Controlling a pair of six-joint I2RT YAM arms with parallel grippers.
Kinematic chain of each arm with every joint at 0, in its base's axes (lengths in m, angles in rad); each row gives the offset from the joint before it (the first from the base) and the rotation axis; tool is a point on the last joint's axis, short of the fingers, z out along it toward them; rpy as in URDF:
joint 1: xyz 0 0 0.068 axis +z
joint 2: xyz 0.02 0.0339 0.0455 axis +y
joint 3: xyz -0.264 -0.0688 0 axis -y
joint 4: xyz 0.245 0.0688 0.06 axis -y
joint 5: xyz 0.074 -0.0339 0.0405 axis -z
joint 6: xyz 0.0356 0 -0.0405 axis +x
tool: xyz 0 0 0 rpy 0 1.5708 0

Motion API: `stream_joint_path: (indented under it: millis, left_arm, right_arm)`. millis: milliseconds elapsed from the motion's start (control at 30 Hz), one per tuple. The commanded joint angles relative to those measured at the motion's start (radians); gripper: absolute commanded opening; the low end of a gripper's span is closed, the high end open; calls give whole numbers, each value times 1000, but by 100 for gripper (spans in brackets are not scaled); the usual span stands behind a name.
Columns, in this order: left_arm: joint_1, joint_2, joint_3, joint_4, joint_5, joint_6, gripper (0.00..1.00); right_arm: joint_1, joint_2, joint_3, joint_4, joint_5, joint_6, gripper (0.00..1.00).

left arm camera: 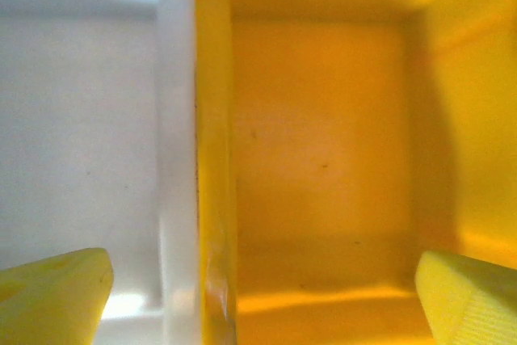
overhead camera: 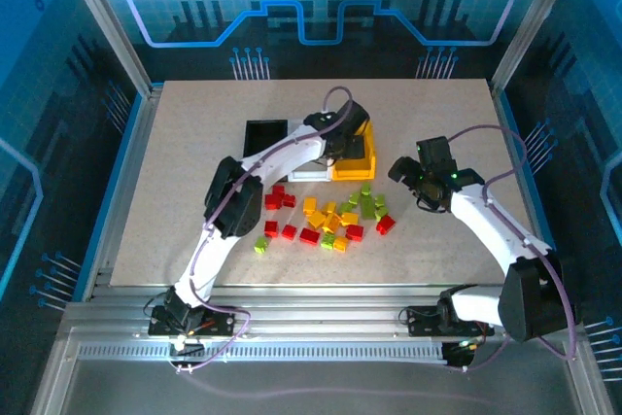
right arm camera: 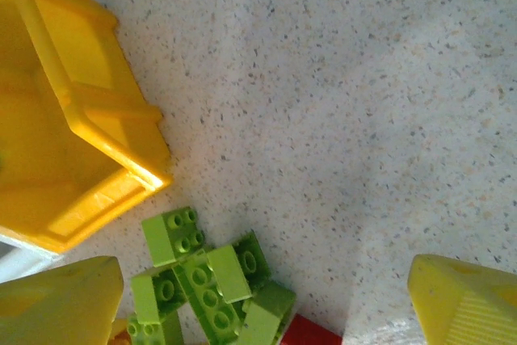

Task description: Sort the legos into containers by color

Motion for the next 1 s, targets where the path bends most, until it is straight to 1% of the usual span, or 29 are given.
stream_joint_path:
  millis: [0,33,167,300,367,433,500,633,700,967]
  left_arm:
    - [-12,-219,-64,103,26,32,99]
    - [-13,-267,-106,133,31,34,99]
    - [-23,-509,-375,294,69,47,99]
    - [-27,-757,-687,412,53,51,99]
    - [-25,-865,-828,465,40,44,99]
    - [-25,-952,-937,493,31,36,99]
    - [-25,-1022,-1024,515,19,34,99]
    - [-16,-1101,-1118,503,-18,22,99]
    - [-1,-1120,-1143,485,-14,5,99]
    - [24,-1119,-1170,468,17,-27,99]
  right_arm:
    - [2,-35,-13,-99,-35,-37,92]
    - [3,-40,-18,-111,-46,-43,91]
    - [34,-51,-47,-175,-97,-65,87]
    - [124,-36,-73,-231,-117,-66,86]
    - [158,-25,-91,-225,-146,-53,86]
    - [186,-5,-104,-209,-167,-32,86]
    - [213,30,-105,-198,-159,-10,85]
    - [248,104,-85,-188,-115,16,77]
    - [250,131,-76,-182,-86,25,74]
    - [246,193,-32,-170,-23,35,74]
